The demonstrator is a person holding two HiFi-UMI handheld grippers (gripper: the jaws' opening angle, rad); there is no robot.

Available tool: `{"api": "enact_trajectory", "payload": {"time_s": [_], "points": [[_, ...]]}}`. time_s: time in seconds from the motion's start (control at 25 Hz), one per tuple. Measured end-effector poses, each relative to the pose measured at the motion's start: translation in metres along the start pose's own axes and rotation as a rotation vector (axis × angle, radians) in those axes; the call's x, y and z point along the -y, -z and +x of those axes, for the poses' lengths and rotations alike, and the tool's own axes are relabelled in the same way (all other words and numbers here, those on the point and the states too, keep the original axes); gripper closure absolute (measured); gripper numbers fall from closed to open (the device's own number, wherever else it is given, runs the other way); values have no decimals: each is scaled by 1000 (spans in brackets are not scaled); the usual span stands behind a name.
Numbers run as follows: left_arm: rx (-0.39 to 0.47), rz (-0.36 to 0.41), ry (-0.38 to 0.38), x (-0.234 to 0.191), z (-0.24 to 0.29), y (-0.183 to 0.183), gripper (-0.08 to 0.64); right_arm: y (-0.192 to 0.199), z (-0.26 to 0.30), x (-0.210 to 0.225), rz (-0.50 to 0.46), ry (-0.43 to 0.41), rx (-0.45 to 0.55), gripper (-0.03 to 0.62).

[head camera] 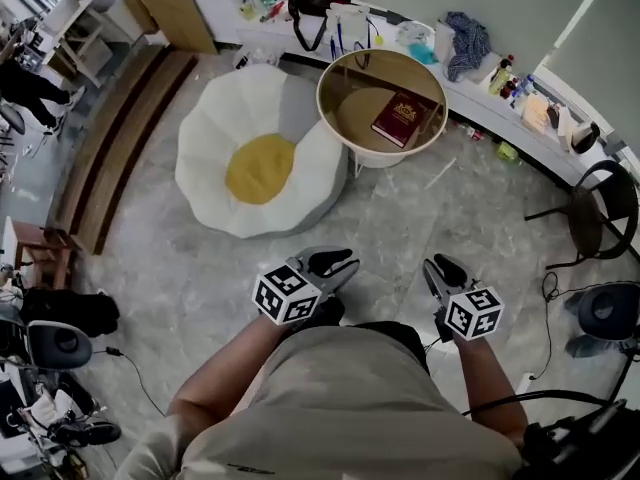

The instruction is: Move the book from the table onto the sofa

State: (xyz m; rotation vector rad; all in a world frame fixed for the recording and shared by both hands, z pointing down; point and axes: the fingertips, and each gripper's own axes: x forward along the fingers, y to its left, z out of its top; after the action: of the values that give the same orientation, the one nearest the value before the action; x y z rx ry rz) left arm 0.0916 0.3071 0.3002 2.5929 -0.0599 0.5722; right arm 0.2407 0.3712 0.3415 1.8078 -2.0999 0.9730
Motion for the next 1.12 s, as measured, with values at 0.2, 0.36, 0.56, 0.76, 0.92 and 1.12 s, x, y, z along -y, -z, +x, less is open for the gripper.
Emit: {"api": "enact_trajectory", "payload": {"time_s": [0.2, 0.36, 0.56, 0.76, 0.92, 1.12], "points": [[-83, 50, 56, -80, -3, -30, 463, -44, 59, 4, 45, 89, 22, 468], [-76, 10, 52, -136, 19, -47, 460, -52, 92, 26, 98, 124, -2, 468], [-97, -26, 32, -202, 68, -61, 456, -62, 149, 85, 216, 147, -2, 468], [-166, -70, -11, -267, 137, -77, 436, -83, 219, 169, 281, 134, -13, 466], [-223, -112, -36, -324, 203, -81, 418, -84, 280, 243, 369, 123, -44, 454], [-281, -133, -61, -397, 290, -79, 399, -74, 352, 321, 435, 105, -88, 436]]}}
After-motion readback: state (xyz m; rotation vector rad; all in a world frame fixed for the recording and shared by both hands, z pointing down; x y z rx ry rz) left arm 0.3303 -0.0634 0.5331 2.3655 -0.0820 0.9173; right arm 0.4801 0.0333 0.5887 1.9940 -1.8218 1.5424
